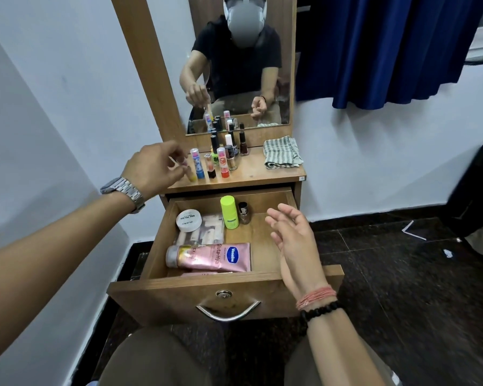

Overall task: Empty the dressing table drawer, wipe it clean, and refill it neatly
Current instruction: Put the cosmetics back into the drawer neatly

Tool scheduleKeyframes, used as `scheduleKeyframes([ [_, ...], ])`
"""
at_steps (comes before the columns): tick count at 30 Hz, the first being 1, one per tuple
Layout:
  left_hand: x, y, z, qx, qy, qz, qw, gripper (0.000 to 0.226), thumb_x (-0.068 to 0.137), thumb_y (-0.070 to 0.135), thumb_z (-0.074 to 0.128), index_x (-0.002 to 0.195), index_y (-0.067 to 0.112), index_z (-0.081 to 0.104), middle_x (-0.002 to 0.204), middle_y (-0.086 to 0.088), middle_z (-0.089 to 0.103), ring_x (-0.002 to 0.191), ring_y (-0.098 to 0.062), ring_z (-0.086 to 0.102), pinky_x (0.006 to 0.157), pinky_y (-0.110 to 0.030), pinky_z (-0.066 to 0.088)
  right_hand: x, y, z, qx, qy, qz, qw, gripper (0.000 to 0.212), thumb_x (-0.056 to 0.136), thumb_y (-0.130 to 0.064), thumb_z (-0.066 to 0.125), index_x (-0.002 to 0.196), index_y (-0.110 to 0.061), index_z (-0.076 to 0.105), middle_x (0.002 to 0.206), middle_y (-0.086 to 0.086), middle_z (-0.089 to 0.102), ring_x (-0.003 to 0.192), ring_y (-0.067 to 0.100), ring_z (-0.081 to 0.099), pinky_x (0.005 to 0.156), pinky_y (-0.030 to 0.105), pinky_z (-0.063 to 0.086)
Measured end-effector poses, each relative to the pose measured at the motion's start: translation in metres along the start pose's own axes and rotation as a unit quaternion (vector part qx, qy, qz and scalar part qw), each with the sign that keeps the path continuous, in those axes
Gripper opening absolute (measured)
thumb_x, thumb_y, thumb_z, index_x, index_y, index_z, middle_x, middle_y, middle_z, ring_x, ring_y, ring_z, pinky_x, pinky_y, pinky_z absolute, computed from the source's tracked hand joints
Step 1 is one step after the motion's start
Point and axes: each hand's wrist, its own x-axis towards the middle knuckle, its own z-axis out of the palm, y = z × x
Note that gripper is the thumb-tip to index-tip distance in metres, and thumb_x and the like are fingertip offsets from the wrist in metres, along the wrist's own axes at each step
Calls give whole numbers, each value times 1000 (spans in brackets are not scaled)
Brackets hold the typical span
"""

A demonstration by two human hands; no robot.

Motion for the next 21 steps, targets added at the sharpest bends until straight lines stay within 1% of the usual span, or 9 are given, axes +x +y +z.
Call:
scheduleKeyframes([
  [3,-18,18,4,-35,-19,46,998,10,81,31,70,87,29,61,86,14,65,79,-10,62,66,-31,51,0,0,0,-2,-2,1,1000,30,93,0,50,119,-15,52,119,3,63,109,10,60,82,16,45],
  [6,-31,31,22,-93,-57,63,992,11,79,21,73,82,23,63,82,10,65,77,-9,63,66,-29,52,-1,-1,0,-4,-4,4,1000,28,94,-1,50,117,-17,53,119,3,63,112,12,59,87,19,44],
  [8,-37,35,38,-139,-107,24,984,12,78,18,75,85,20,65,83,6,67,79,-10,64,72,-34,55,-1,-2,0,-5,-5,6,1000,28,94,-2,50,117,-17,53,120,2,63,112,12,59,87,20,43],
  [10,-40,34,54,-166,-143,-32,975,14,78,20,77,88,19,67,84,7,68,81,-9,64,77,-34,55,-2,-2,-1,-7,-4,6,1000,28,94,-3,50,118,-17,53,120,2,63,113,12,59,89,21,43],
  [12,-42,32,67,-161,-152,-66,973,15,77,23,78,87,22,67,83,10,69,80,-6,64,76,-32,55,-1,-2,0,-8,-3,5,1000,29,94,-3,50,119,-17,53,120,3,62,114,13,58,93,23,44],
  [14,-43,32,77,-161,-157,-80,971,15,76,22,77,86,22,66,82,11,68,80,-7,65,73,-30,55,-1,-1,0,-10,-5,6,1000,29,94,-3,50,118,-17,53,121,3,62,114,13,58,94,24,44],
  [16,-44,33,84,-151,-160,-79,972,16,77,21,77,87,23,65,82,11,67,80,-7,65,71,-29,55,-1,-1,-1,-12,-6,6,1000,28,94,-4,50,118,-18,53,120,2,62,114,12,58,95,24,44],
  [19,-44,34,93,-117,-152,-63,979,20,76,20,75,90,24,62,85,11,66,80,-7,63,72,-35,56,-1,-1,-1,-11,-8,6,1000,28,94,-4,50,118,-19,53,120,1,63,114,11,58,95,24,44],
  [21,-45,35,98,-95,-146,-53,983,21,76,22,74,90,26,58,86,11,65,80,-9,63,71,-35,55,-1,-1,-2,-10,-9,6,1000,28,94,-4,50,118,-18,53,120,1,63,113,11,58,94,23,44],
])
